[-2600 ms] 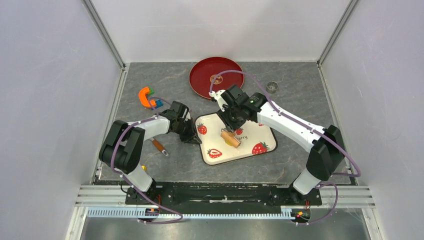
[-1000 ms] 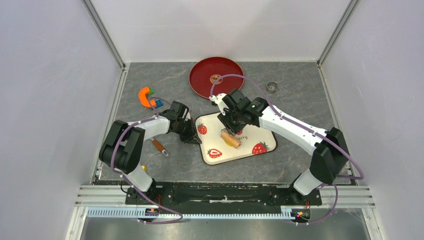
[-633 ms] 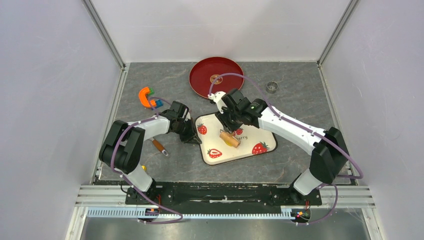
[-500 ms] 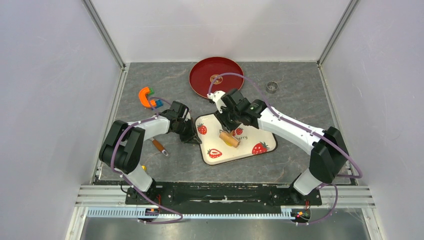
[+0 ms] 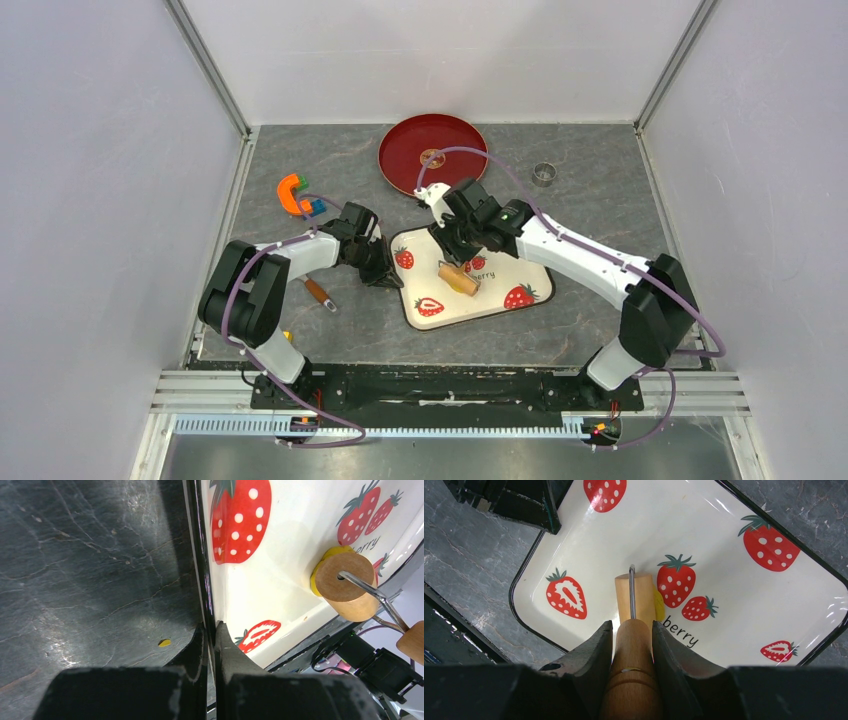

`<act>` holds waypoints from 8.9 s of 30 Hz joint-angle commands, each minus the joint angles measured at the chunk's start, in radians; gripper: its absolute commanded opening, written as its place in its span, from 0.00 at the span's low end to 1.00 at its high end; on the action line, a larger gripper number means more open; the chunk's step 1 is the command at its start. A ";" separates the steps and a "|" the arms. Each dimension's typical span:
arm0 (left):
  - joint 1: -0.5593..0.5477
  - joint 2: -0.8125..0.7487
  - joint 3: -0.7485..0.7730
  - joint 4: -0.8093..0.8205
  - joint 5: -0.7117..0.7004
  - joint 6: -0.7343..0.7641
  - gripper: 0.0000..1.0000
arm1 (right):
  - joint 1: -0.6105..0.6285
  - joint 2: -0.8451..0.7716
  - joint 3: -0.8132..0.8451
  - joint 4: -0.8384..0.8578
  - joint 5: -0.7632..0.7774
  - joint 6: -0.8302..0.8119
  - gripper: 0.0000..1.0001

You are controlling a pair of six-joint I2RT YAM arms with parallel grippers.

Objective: Roll out the dumpling wrappers from the dough

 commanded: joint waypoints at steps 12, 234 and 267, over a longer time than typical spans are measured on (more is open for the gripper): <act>0.002 0.013 -0.010 -0.061 -0.061 0.085 0.02 | 0.009 0.073 -0.280 -0.362 -0.084 0.036 0.00; 0.006 0.027 0.070 -0.184 -0.109 0.118 0.02 | -0.128 -0.237 -0.427 0.234 0.297 -0.074 0.00; 0.005 0.025 0.050 -0.175 -0.099 0.113 0.02 | -0.134 -0.320 -0.287 0.250 0.054 0.088 0.00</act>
